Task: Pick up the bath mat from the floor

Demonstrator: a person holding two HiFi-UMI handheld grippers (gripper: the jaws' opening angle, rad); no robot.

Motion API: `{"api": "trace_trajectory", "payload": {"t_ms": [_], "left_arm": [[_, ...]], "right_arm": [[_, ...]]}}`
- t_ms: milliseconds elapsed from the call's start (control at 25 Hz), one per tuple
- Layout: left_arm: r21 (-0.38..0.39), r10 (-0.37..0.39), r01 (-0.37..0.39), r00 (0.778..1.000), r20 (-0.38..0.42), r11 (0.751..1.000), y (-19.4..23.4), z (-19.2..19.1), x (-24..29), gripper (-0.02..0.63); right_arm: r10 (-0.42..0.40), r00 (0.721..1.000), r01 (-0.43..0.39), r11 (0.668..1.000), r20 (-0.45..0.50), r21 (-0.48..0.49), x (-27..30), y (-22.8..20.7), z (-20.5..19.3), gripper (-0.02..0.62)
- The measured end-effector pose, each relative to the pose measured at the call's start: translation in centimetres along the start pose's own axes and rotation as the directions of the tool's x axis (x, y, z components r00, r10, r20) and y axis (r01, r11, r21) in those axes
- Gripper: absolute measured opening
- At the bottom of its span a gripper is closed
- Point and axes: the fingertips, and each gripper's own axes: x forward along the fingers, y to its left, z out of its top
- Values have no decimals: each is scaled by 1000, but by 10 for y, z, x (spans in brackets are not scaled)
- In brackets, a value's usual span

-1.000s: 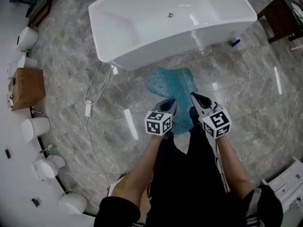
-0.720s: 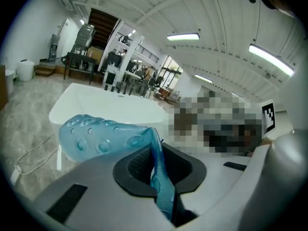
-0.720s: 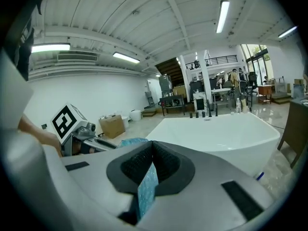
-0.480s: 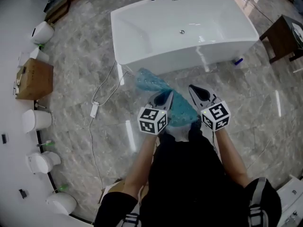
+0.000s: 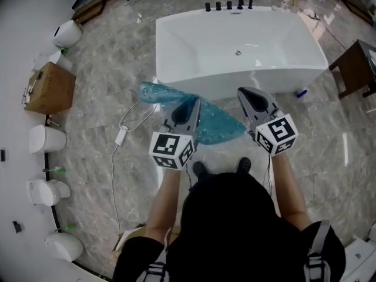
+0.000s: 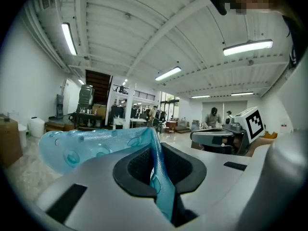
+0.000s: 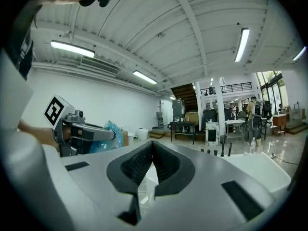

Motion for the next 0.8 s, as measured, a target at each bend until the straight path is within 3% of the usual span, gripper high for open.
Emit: {"api": "trace_trajectory", "payload": {"t_ms": [360,800], "left_arm": [[97,88,-96,993,81,991,39,56,-26,44],[84,122,-130,988,97,988,54,61,-44,44]], "right_arm": [[9,999,-9,1000,39,-5,19,5,52,12],[11,999,-9,999,42,-42,11,14,65,12]]}}
